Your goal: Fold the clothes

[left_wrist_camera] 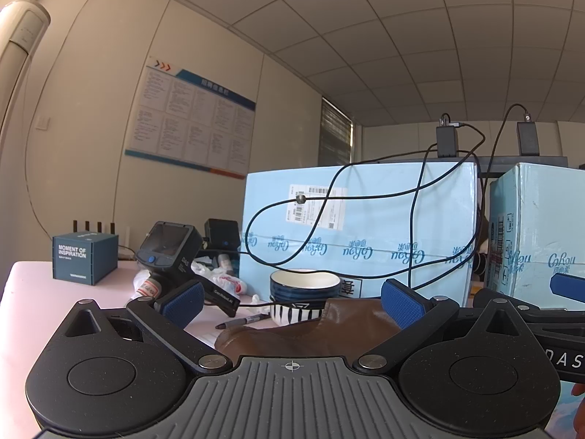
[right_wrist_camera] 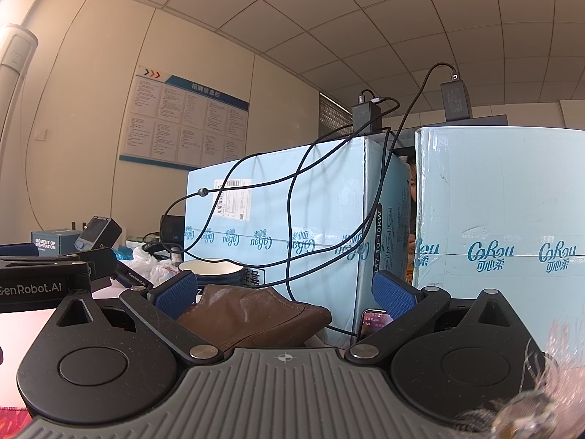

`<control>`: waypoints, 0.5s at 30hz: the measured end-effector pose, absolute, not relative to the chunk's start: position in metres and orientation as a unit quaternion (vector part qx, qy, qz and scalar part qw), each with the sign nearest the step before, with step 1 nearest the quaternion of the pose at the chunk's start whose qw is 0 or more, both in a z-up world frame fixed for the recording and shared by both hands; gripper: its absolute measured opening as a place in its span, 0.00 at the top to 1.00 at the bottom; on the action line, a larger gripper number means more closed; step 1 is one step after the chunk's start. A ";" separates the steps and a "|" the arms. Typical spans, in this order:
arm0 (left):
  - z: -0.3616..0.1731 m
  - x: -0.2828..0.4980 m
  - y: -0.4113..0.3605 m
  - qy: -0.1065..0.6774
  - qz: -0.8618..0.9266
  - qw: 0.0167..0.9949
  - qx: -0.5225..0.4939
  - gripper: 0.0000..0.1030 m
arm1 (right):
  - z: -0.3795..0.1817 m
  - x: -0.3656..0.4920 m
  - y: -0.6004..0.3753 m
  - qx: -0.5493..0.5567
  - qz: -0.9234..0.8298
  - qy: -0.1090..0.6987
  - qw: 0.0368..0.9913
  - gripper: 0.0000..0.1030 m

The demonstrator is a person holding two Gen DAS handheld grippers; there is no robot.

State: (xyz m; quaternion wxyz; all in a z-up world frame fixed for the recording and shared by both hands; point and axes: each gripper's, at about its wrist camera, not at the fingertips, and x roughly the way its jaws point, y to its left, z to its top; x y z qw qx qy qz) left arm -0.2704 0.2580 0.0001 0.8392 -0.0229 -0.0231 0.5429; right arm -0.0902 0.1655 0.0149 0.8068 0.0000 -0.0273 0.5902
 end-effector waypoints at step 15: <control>0.000 -0.268 0.259 -0.016 0.545 0.838 -0.019 0.00 | 0.015 -0.091 0.166 -0.001 0.591 -0.028 0.806 0.00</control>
